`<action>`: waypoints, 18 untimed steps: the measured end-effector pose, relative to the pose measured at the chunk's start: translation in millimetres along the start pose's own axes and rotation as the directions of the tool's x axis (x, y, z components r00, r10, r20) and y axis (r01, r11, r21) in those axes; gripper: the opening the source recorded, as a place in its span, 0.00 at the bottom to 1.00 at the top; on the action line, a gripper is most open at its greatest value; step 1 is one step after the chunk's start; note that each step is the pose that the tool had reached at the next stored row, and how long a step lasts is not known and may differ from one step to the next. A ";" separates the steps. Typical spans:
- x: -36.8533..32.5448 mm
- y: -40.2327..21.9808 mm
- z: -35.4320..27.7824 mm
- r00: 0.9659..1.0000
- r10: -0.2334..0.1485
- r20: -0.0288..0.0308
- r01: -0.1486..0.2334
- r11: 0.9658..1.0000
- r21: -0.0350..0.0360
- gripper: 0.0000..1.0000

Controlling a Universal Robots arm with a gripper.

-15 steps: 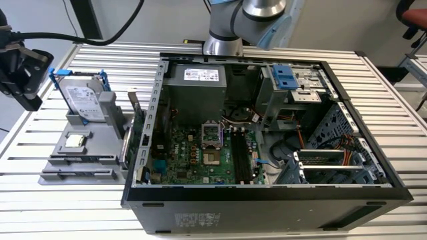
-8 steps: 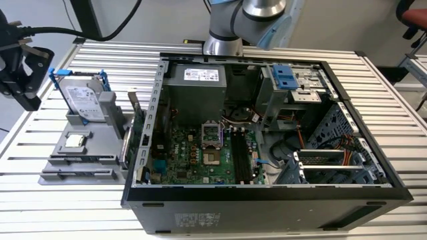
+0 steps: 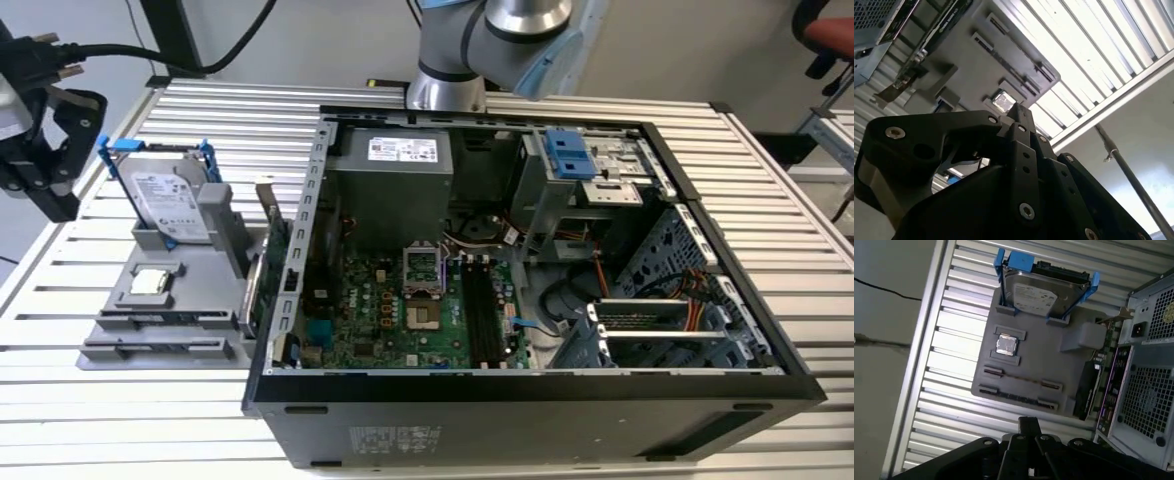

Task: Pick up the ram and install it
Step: 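Pick up the ram and move it above insertion slot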

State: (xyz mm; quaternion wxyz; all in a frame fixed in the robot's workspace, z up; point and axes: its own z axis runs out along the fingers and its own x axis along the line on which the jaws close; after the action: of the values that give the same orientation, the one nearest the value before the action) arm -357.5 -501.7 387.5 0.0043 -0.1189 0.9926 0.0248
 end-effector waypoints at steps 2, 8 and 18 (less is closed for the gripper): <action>0.0 0.0 -0.1 1.000 -0.030 -0.002 0.030 1.000 0.000 0.00; 0.2 0.1 -0.1 0.994 -0.113 -0.006 0.113 0.994 -0.002 0.00; 0.3 0.1 -0.1 0.970 -0.243 -0.011 0.243 0.970 -0.005 0.00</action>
State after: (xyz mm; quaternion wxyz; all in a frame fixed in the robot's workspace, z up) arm -357.8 -501.7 387.6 0.0012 -0.2398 0.9705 0.0251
